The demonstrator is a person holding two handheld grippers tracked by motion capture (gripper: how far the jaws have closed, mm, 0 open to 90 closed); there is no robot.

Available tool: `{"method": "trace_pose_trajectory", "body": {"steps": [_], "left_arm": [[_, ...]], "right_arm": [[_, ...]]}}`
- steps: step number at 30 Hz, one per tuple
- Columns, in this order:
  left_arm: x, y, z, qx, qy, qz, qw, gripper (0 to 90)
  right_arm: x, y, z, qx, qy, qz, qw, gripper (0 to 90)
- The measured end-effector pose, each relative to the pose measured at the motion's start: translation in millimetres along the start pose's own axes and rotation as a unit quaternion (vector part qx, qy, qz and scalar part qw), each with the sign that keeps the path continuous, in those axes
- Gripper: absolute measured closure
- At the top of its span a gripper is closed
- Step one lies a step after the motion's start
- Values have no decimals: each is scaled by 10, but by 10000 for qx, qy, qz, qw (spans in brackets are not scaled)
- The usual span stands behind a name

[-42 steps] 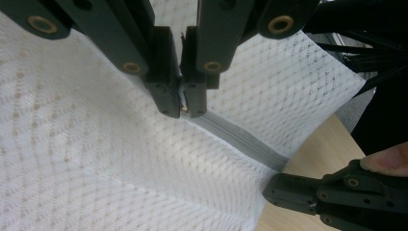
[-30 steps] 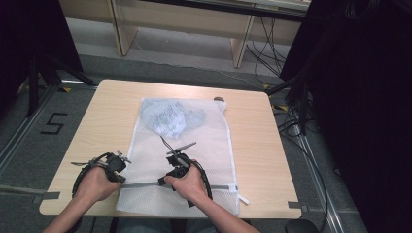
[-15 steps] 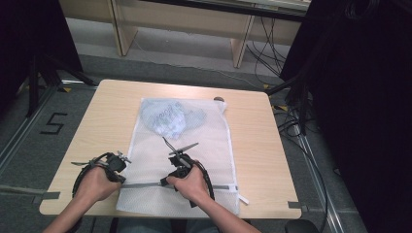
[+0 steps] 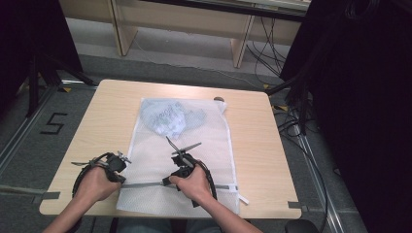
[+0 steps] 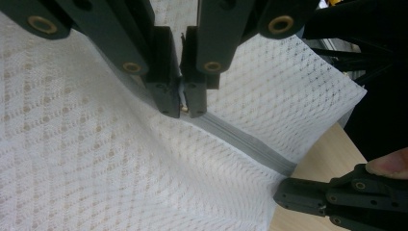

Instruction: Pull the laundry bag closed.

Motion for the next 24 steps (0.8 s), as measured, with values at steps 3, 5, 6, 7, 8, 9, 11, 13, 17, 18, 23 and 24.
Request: {"method": "trace_pose_trajectory", "body": {"steps": [3,5,6,7,8,9,11,13,17,18,23,24], "left_arm": [[-9,-12,-10,49,-42,12,10000,900],[-6,-11,-6,15,-12,14,10000,900],[-8,-12,-8,42,-36,11,10000,900],[-4,-5,-4,10,-5,6,10000,900],[-7,-11,-9,42,-28,14,10000,900],[-7,-12,-10,41,-31,-2,10000,900],[-2,-13,-4,17,31,-18,10000,900],[0,-15,-4,21,43,-24,10000,900],[1,-5,-5,-24,41,-24,10000,900],[1,-5,-5,-28,44,-25,10000,900],[0,-14,-3,20,47,-24,10000,900],[-1,-15,-4,24,40,-26,10000,900]], "right_arm": [[1,-3,0,76,-35,-39,10000,870],[12,5,15,-105,-22,-20,9999,870],[12,-18,19,-22,-22,-9,10000,870],[12,-4,23,-141,-35,-25,9999,870],[13,-19,34,-89,-17,-9,10000,870],[10,-43,33,68,-45,-13,10000,870],[14,12,23,-216,-57,-140,9997,870],[24,10,29,-295,-62,-93,9995,870],[66,19,32,-442,-10,-151,9989,870],[64,-2,34,-332,-10,-171,9993,870],[118,14,51,-452,-53,-190,9988,870],[122,4,51,-416,-57,-175,9990,870]]}}
Point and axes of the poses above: each handheld gripper's, and its own axes: x roughly backward along the jaws, z roughly out of its underside, y roughly to its left, the point moved 7 cm from there along -x, roughly forward along the jaws, and after that the axes turned 2 degrees about y, right-handed, at the moved point
